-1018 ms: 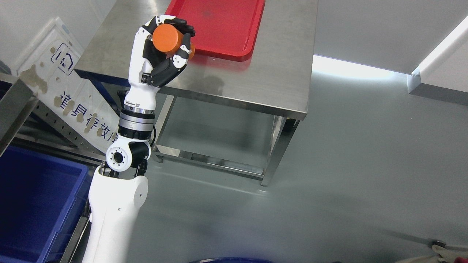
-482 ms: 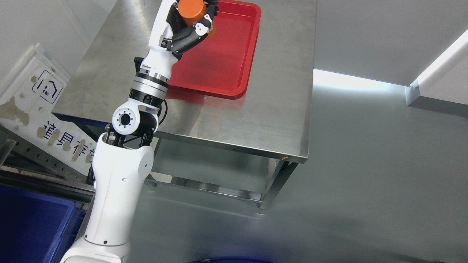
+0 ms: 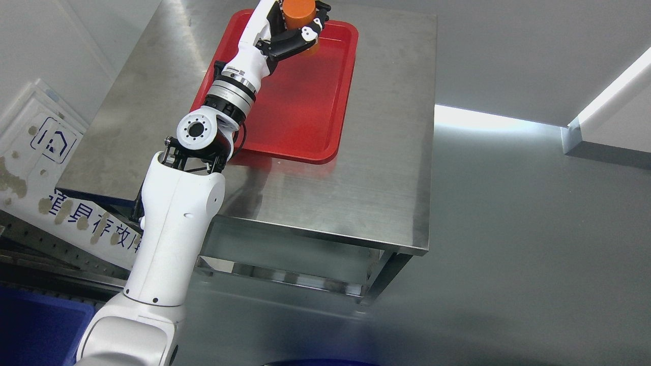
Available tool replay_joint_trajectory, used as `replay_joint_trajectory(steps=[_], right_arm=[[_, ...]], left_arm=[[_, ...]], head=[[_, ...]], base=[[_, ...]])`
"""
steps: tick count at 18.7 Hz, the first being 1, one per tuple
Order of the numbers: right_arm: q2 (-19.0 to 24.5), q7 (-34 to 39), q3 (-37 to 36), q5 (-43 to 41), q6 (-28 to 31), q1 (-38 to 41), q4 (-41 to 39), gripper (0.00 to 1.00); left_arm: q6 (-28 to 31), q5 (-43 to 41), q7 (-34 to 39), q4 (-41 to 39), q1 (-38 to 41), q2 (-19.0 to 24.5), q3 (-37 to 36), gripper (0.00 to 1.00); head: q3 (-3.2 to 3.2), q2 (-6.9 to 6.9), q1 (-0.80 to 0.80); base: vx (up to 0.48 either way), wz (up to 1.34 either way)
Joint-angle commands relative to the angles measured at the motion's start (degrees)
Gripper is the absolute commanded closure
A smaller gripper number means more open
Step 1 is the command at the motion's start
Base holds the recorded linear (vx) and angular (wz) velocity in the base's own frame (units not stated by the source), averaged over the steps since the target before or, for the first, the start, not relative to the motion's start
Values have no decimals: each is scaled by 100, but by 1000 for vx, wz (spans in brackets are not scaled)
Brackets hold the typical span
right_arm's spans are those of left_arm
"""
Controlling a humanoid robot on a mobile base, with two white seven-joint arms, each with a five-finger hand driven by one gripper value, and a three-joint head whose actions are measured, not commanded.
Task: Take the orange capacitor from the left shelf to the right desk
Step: 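Lower the capacitor with the left hand onto the red tray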
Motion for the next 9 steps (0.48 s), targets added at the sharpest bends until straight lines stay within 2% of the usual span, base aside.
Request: replay_joint_trajectory(steps=[1,6,9], right_arm=[[-99,-1,-70,0,2,193,-132,0],[-99,-1,-70,0,2,193,-132,0],[-99,-1,-70,0,2,193,-132,0]], left_arm=[[237,-63,0,905,-125,100,-182,97],[351,-116,9,870,16,100,-112,94],[351,-116,-9,826,7,100,-15,81]], head=[[0,0,0],[0,0,0],[0,0,0]], base=[[35,-1],[7,0],[-8,9]])
